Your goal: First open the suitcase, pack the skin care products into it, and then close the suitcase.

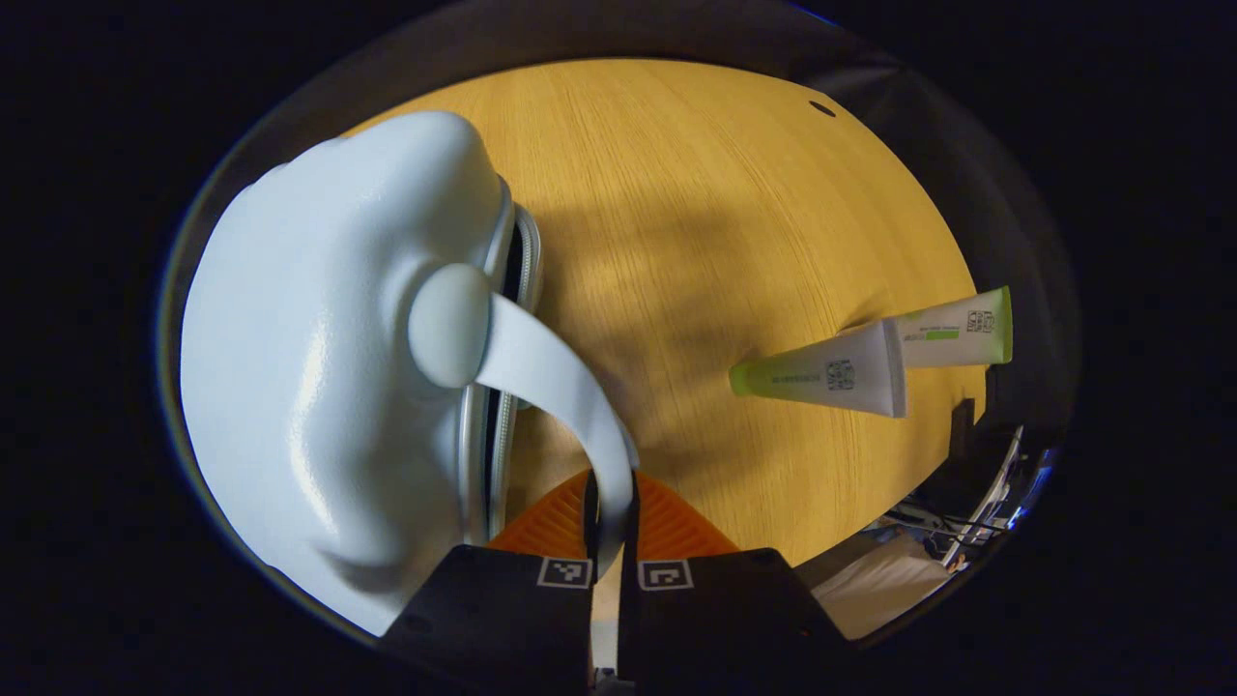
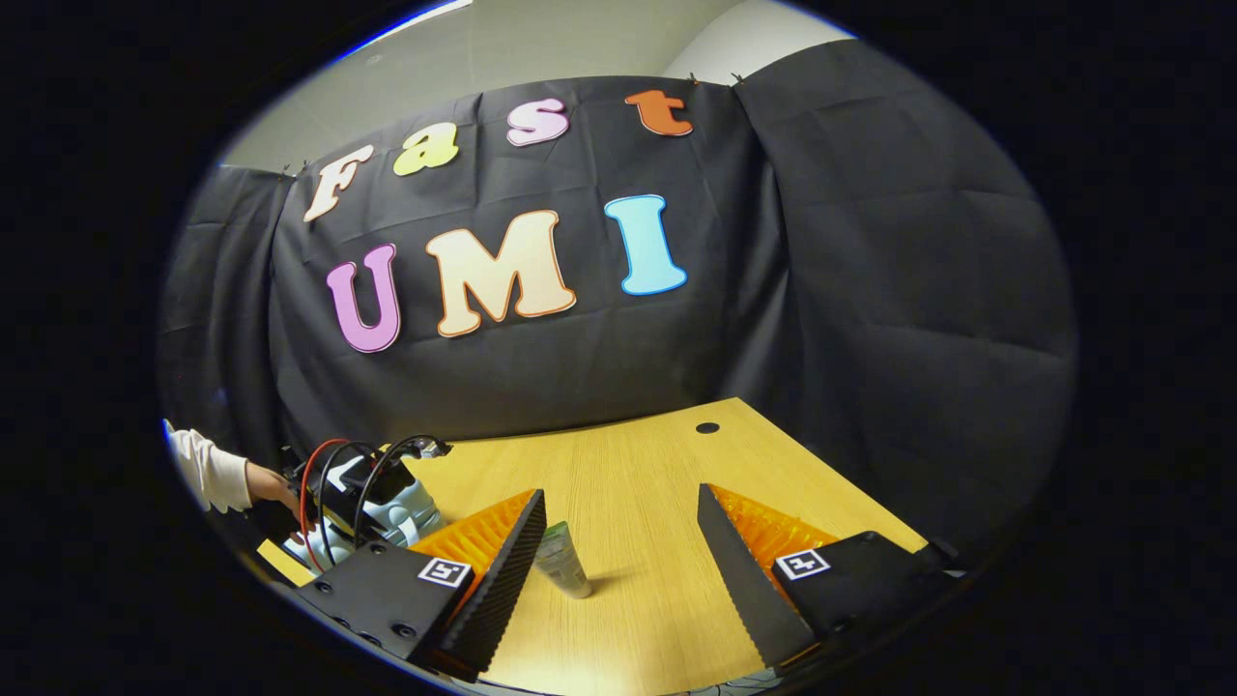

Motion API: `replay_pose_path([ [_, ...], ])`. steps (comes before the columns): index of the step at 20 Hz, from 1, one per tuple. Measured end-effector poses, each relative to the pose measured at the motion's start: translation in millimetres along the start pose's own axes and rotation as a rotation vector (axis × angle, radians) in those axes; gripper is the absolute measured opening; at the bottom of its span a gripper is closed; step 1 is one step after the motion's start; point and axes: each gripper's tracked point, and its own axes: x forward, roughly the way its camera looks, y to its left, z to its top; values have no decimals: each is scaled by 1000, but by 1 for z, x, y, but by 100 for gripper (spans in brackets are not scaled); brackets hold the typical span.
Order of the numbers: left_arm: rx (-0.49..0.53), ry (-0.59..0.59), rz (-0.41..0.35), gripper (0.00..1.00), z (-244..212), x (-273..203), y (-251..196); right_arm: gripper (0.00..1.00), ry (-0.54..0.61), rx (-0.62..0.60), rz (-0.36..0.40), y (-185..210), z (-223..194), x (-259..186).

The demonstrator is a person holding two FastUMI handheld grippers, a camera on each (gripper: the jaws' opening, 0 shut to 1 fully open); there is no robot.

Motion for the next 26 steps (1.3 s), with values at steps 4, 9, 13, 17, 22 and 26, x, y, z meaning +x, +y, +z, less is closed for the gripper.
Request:
replay_pose_path([
  [4, 10, -7, 4, 0, 5, -10, -3, 98, 10, -7, 14, 4, -3, 4],
  [9, -48, -98, -54, 0, 38, -61, -16, 98, 30, 11, 45, 15, -7, 13],
  [13, -114, -183, -109, 0, 68, -115, -18, 98, 35, 9, 76, 24, -4, 24],
  [17, -202, -245, -158, 0, 87, -158, 1, 98, 16, 15, 101, 32, 5, 34],
  [22, -272, -378, -150, 0, 95, -223, 56, 98, 19, 11, 118, 38, 6, 44],
  [26, -303, -447, -62, 0, 83, -268, 120, 98, 24, -1, 135, 44, 7, 49],
])
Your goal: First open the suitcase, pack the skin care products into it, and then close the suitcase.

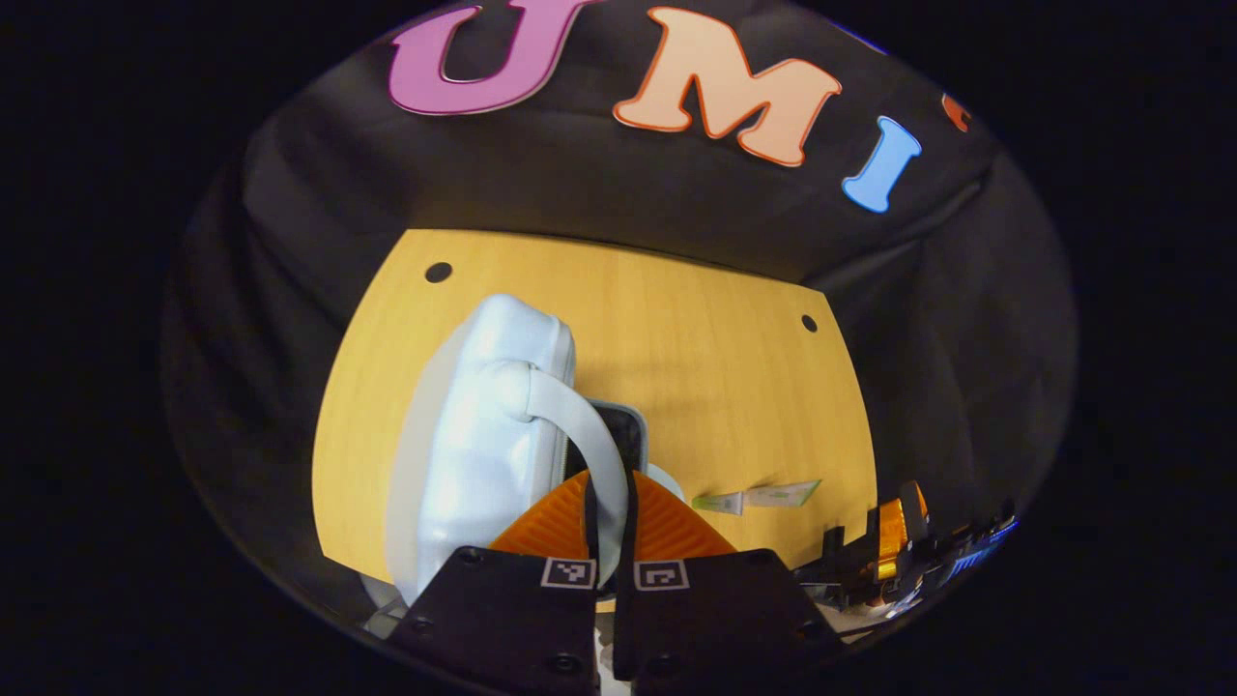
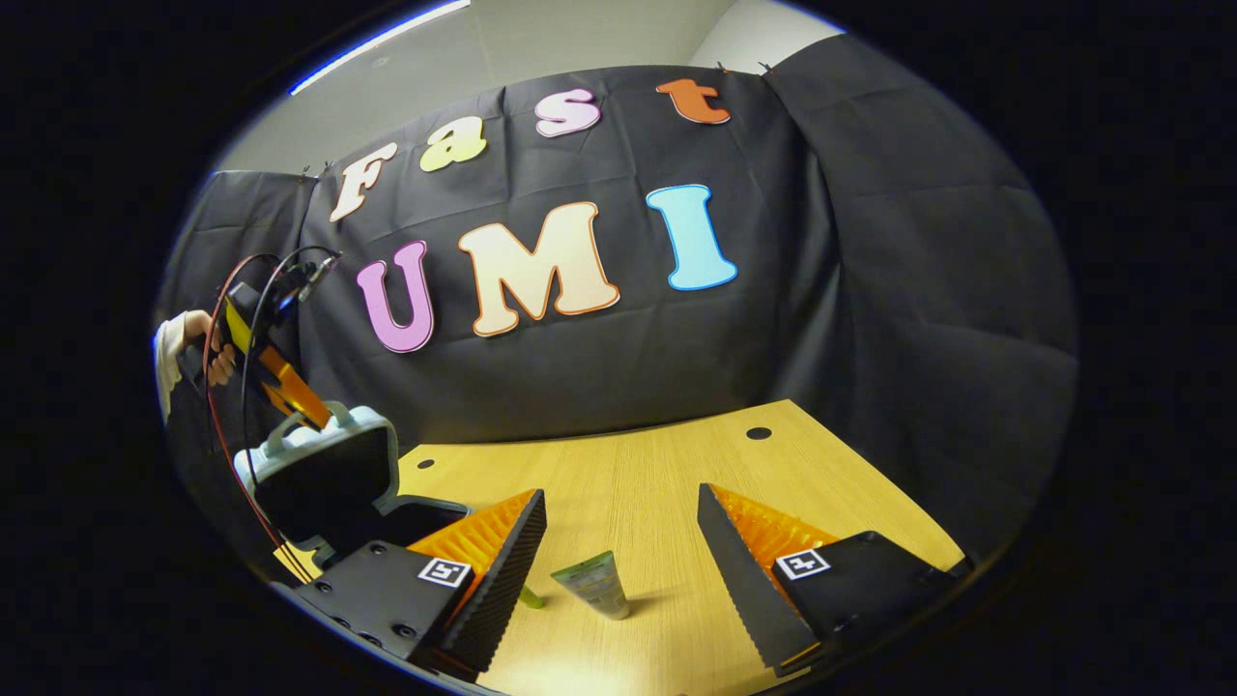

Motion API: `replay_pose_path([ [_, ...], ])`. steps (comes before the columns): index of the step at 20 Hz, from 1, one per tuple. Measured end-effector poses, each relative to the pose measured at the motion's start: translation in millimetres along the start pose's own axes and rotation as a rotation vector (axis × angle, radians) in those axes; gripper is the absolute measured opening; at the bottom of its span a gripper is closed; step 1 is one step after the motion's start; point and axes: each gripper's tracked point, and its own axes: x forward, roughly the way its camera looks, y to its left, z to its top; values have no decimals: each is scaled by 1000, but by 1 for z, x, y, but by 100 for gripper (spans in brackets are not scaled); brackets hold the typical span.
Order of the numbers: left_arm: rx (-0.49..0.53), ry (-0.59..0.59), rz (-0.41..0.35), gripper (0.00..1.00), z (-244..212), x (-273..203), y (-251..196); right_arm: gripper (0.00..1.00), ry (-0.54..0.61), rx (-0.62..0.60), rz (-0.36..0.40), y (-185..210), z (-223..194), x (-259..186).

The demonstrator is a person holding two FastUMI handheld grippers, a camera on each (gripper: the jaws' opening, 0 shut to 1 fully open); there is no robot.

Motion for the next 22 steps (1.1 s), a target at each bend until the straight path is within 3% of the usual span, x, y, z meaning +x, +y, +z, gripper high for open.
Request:
replay_pose_path([
  [3, -44, -28, 37, 3, 9, -28, 34, 98, 8, -14, 2, 2, -2, 0],
  [10, -98, -54, 208, 0, -1, -69, 144, 98, 51, 2, 6, 16, -15, 1],
  [12, -122, -62, 241, 0, -9, -70, 175, 94, 49, 2, 8, 23, -16, 4],
  [13, -127, -65, 262, 0, -13, -71, 191, 98, 48, 5, 9, 27, -16, 5],
  [17, -150, -44, 355, 0, -38, -67, 258, 98, 35, 9, -12, 36, -15, 8],
  [18, -163, -38, 372, 0, -45, -66, 273, 94, 36, 6, -21, 37, -17, 8],
  [22, -194, 25, 465, 0, -84, -44, 338, 98, 54, 7, -54, 35, -26, 7],
])
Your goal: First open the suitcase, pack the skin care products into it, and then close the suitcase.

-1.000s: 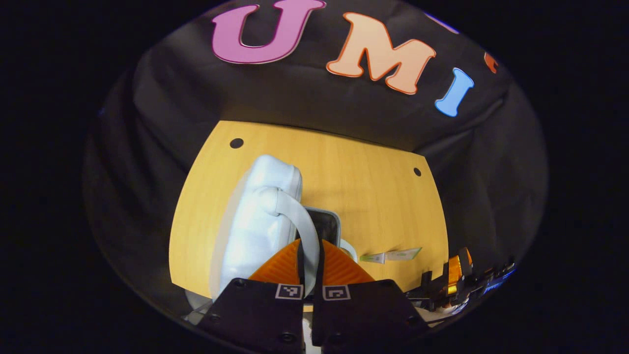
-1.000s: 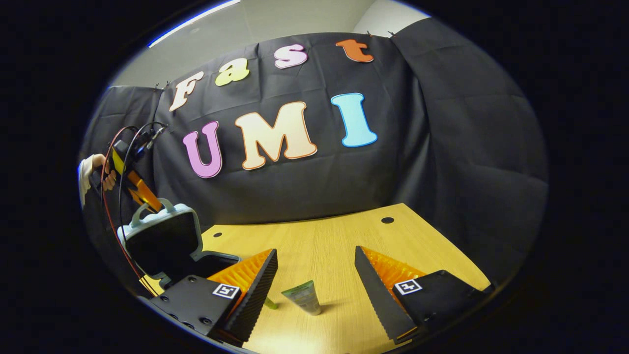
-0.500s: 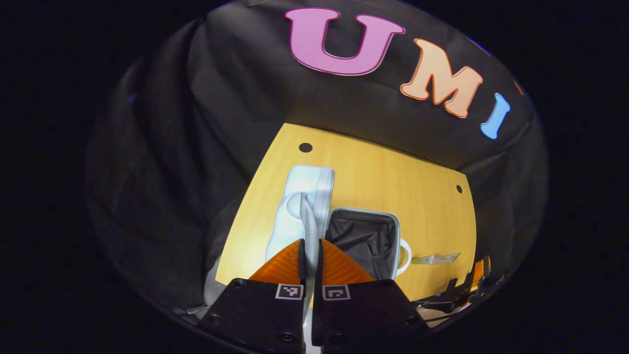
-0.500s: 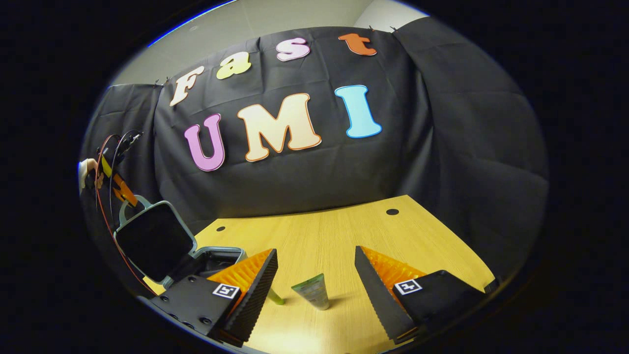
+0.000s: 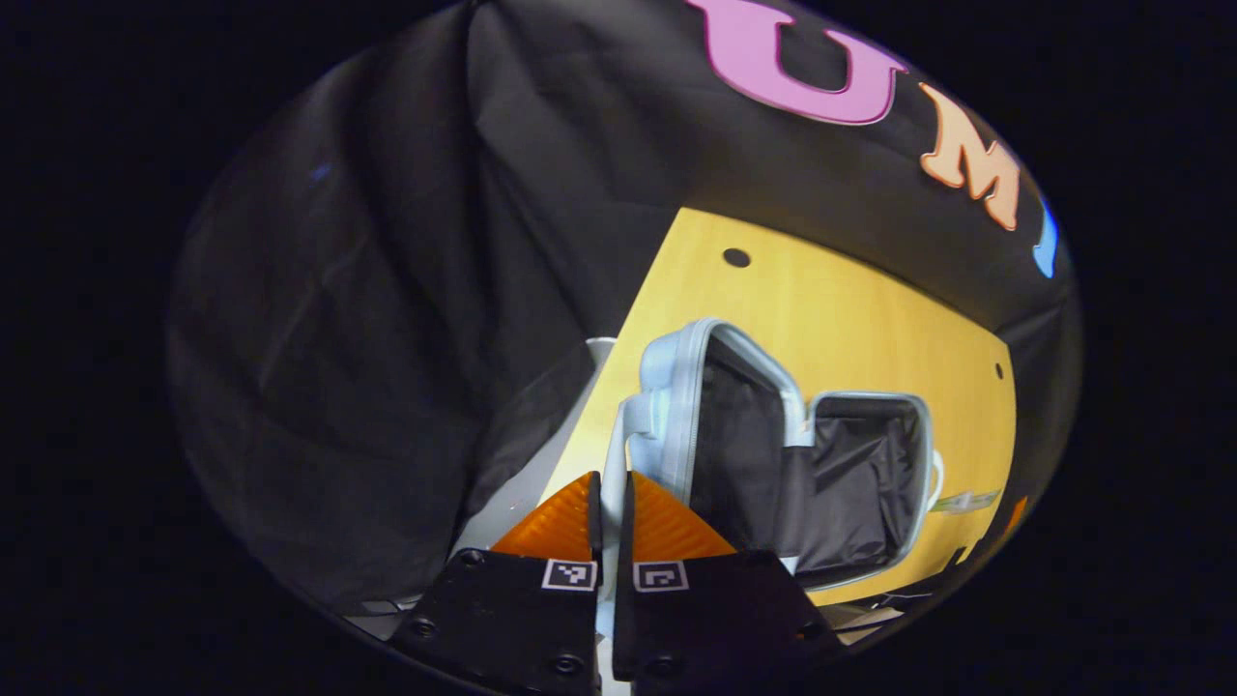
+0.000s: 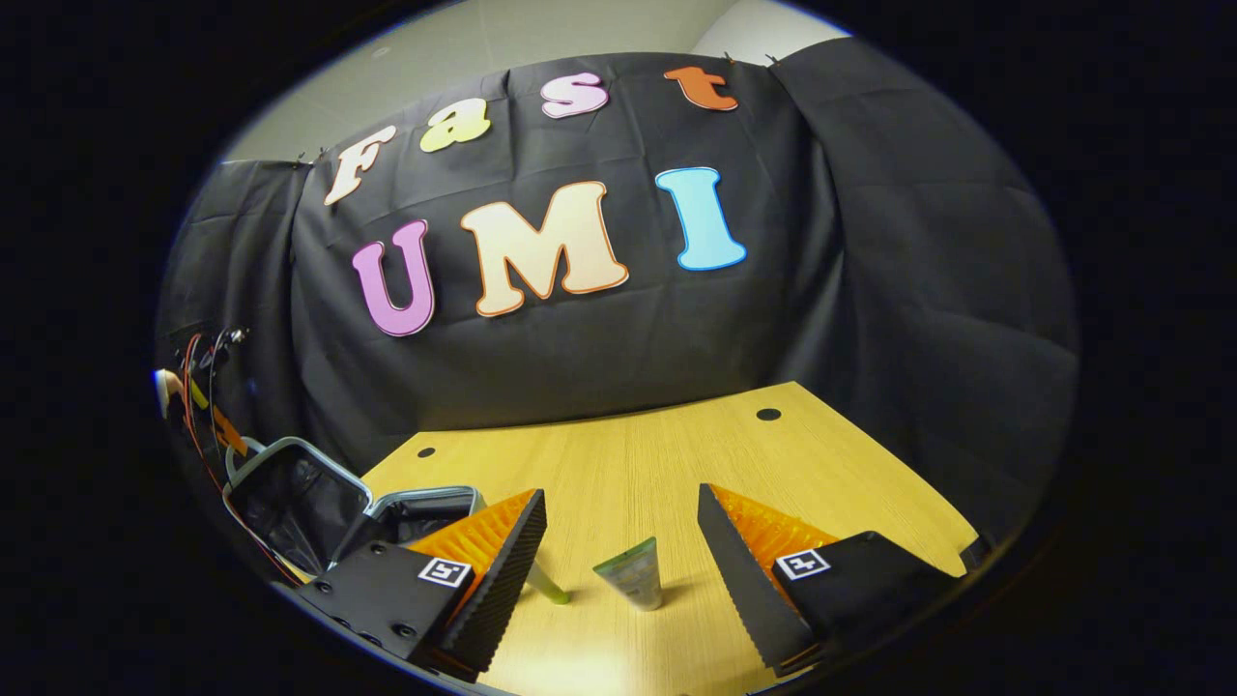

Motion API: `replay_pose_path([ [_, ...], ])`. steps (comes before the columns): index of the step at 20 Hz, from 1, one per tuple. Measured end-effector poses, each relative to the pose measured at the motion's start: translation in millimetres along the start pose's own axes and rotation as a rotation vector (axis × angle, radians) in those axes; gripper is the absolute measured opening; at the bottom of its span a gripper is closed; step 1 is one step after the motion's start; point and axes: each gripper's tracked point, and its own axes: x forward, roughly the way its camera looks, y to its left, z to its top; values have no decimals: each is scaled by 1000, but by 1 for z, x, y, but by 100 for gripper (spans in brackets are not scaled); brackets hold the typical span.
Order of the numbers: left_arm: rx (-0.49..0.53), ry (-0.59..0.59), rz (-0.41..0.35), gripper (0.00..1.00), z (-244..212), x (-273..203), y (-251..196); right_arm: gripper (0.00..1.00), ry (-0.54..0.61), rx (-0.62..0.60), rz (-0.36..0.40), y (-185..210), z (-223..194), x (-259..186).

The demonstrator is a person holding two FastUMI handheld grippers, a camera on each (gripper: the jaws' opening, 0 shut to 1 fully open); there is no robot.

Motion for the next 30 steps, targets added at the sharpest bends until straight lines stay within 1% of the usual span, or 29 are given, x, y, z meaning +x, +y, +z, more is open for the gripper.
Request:
replay_pose_path([
  [2, -35, 33, 19, 0, -14, 29, 18, 98, 2, -2, -18, -3, -3, -3],
  [5, -93, 63, 0, 0, -33, 67, 36, 98, 19, -21, -46, -8, -9, -3],
  [6, -103, 68, -6, 2, -38, 79, 40, 94, 25, -29, -52, -10, -13, -3],
  [7, -113, 72, -12, 0, -43, 88, 42, 98, 31, -37, -61, -12, -14, -3],
  [9, -130, 79, -14, 1, -49, 106, 50, 98, 51, -39, -70, -15, -19, -2],
  [10, -136, 83, -7, 3, -52, 113, 54, 94, 57, -33, -67, -13, -21, 1],
  [11, -149, 92, -5, 5, -55, 118, 56, 94, 64, -30, -62, -11, -22, 4],
  [12, -162, 98, 2, 8, -57, 121, 58, 94, 70, -29, -60, -10, -24, 7],
  [13, -172, 108, 12, 10, -62, 123, 60, 98, 74, -30, -60, -11, -24, 10],
  [14, -170, 106, 26, 17, -62, 124, 63, 98, 72, -27, -60, -11, -24, 12],
  [15, -159, 93, 36, 18, -63, 123, 66, 98, 73, -22, -57, -11, -25, 14],
  [16, -150, 80, 38, 25, -61, 124, 67, 98, 78, -18, -52, -11, -27, 16],
  [17, -140, 64, 44, 27, -57, 115, 64, 94, 82, -16, -46, -11, -28, 17],
  [18, -129, 50, 48, 41, -53, 107, 63, 98, 84, -16, -40, -11, -30, 18],
  [19, -112, 28, 52, 56, -50, 97, 59, 98, 86, -16, -35, -12, -32, 19],
  [22, -52, -47, 69, 100, -44, 62, 37, 98, 98, -8, -9, -15, -38, 21],
  [24, -22, -112, 51, 96, -40, 36, 7, 98, 112, 8, 18, -16, -40, 22],
  [26, 6, -162, 3, 96, -40, 2, -28, 98, 126, 19, 49, -15, -46, 22],
  [28, 31, -196, -46, 96, -48, -28, -79, 98, 146, 18, 85, -17, -52, 23],
  [30, 71, -221, -123, 96, -63, -49, -138, 98, 177, 6, 124, -20, -60, 28],
])
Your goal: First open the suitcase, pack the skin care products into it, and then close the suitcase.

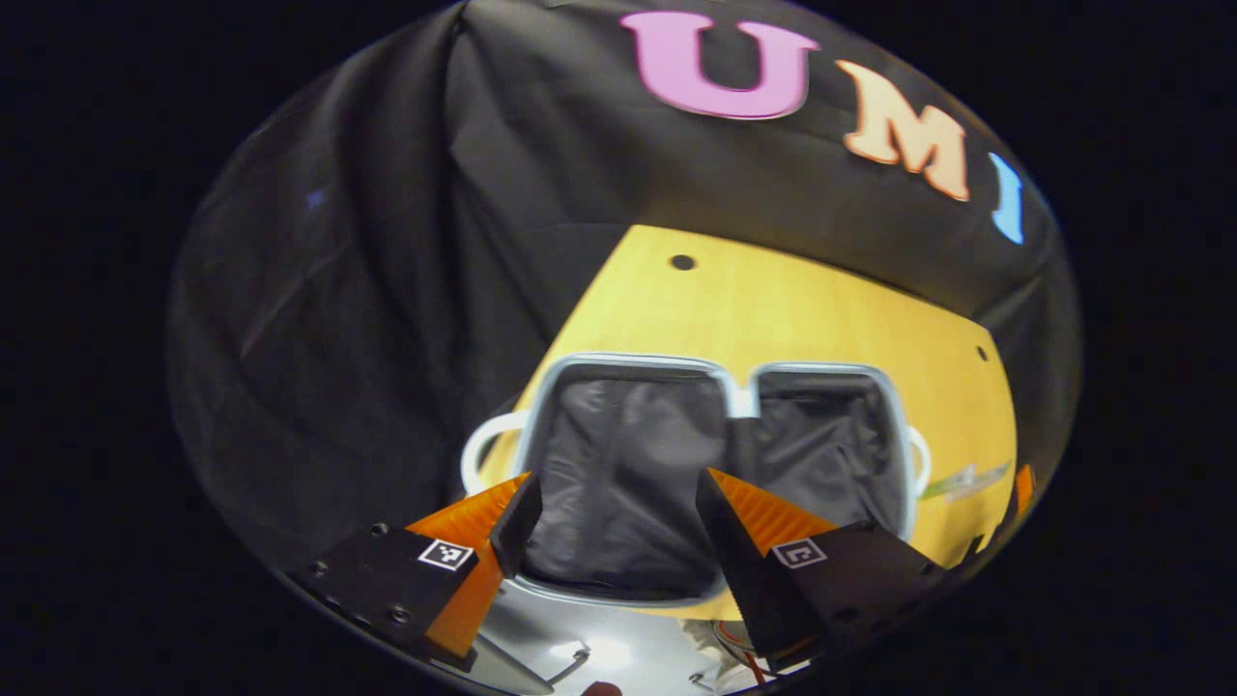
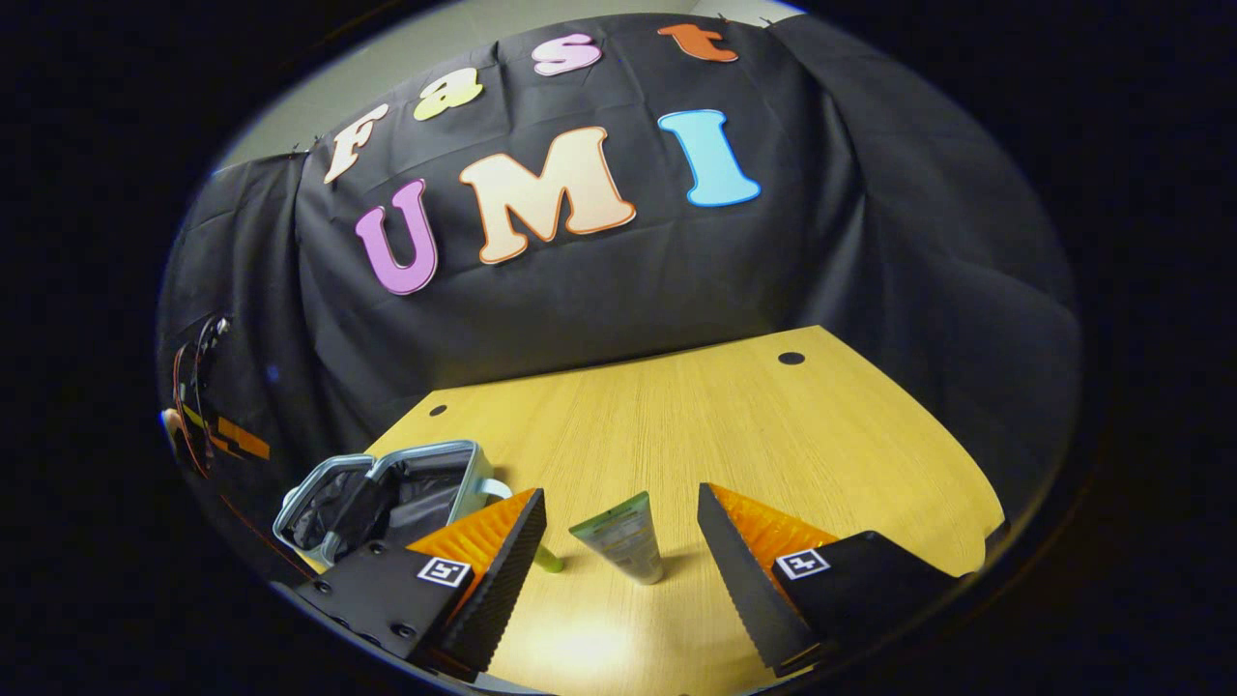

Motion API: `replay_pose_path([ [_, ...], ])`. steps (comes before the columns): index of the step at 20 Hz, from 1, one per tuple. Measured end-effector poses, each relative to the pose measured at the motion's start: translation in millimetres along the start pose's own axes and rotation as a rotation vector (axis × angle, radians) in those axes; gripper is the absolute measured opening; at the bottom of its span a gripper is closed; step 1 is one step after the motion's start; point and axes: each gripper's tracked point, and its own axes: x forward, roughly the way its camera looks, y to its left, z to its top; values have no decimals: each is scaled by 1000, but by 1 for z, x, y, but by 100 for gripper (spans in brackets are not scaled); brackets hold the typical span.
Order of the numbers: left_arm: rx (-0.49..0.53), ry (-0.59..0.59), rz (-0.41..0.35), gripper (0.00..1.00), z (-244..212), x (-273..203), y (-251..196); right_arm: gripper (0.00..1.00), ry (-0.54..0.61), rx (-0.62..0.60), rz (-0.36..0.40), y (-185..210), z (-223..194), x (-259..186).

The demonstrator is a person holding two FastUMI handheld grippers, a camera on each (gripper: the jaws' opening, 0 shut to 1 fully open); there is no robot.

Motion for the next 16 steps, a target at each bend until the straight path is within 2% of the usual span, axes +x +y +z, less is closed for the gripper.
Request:
replay_pose_path([
  [4, 81, -26, -149, 95, -31, -26, -129, 98, 39, -46, 98, 1, -10, -2],
  [7, 86, -57, -279, 96, -58, -40, -225, 98, 72, -115, 154, -3, -23, 2],
  [11, 77, -139, -370, 95, -88, -44, -320, 99, 111, -171, 232, -11, -44, 8],
  [12, 70, -143, -391, 96, -98, -40, -339, 94, 116, -182, 251, -12, -49, 11],
  [13, 66, -147, -410, 96, -110, -35, -360, 98, 117, -190, 268, -13, -53, 15],
  [16, 65, -201, -426, 96, -131, -14, -396, 98, 124, -196, 315, -13, -65, 31],
])
